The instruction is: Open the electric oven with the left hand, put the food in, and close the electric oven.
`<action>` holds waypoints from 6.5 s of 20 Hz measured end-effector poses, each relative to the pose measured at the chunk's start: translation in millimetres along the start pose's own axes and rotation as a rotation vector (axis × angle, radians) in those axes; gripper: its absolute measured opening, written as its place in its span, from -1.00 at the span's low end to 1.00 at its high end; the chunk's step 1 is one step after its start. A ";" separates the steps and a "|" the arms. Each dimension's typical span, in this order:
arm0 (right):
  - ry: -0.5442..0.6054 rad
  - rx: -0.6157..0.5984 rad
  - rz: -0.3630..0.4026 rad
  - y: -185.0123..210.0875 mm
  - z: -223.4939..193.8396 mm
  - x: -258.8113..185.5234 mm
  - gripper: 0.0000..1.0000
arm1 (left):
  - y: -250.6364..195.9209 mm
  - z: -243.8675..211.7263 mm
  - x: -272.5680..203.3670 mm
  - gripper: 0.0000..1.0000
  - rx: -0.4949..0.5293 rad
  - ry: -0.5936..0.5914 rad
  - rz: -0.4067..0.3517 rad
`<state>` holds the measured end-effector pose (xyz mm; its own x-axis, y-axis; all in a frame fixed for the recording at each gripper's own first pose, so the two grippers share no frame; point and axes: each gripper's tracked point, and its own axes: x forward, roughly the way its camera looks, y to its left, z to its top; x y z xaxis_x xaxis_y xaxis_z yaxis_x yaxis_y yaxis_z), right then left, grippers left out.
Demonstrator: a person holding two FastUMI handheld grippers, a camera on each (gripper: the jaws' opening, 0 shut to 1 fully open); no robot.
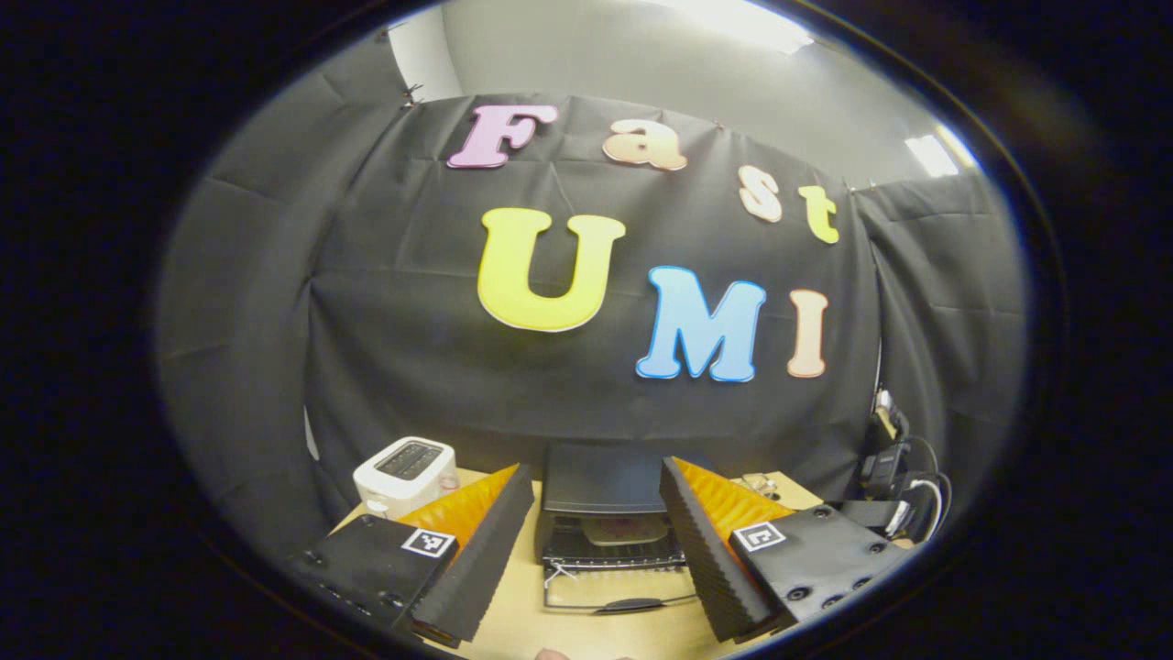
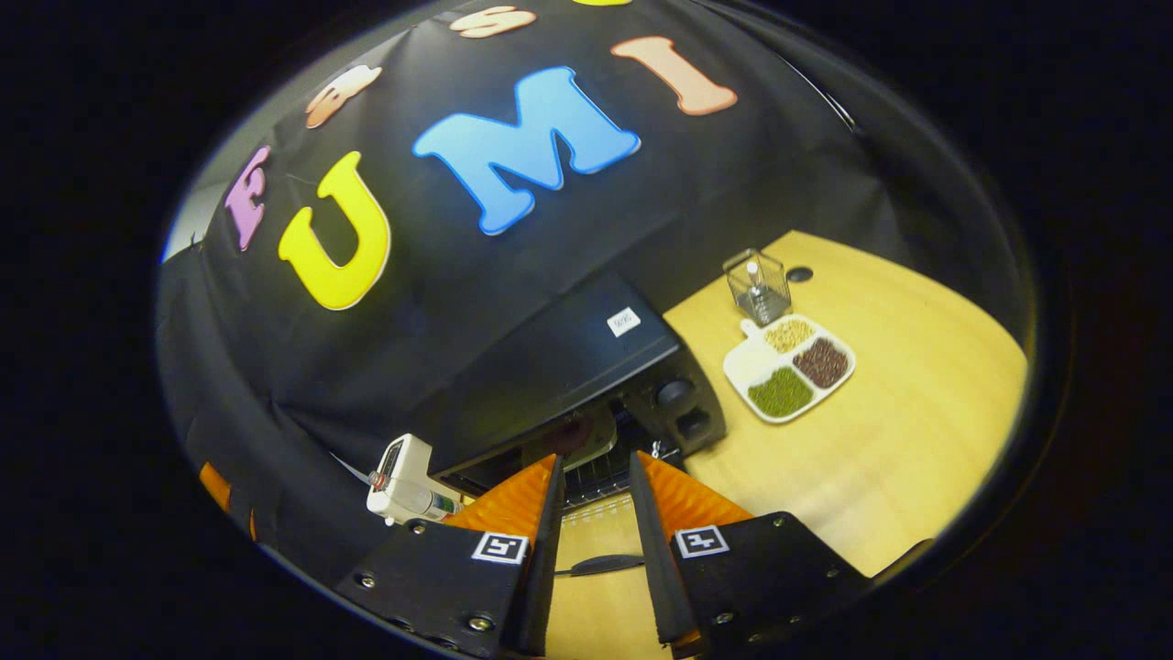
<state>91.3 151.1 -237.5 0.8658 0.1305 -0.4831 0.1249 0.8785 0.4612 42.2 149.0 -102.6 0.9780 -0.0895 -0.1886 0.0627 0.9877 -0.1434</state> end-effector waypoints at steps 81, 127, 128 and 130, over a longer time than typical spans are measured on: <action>-0.330 -0.372 -0.111 -101.6 159.4 -151.4 0.89 | -52.3 -364.1 51.9 0.80 0.102 1.022 0.106; -0.483 -0.510 0.093 -38.9 227.4 -182.2 0.89 | -148.4 62.7 -40.1 0.99 0.167 -0.162 0.118; -0.489 -0.509 0.085 -36.5 226.6 -183.4 0.89 | -147.9 62.3 -39.7 0.99 0.170 -0.160 0.105; -0.497 -0.499 0.062 -31.7 225.5 -189.3 0.89 | -147.6 61.3 -40.1 0.99 0.161 -0.151 0.076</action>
<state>32.7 -5.1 7.2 0.9977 0.0664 -0.0148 -0.0661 0.9976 0.0227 5.9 14.7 -14.3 0.9990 -0.0061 -0.0432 0.0071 0.9997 0.0243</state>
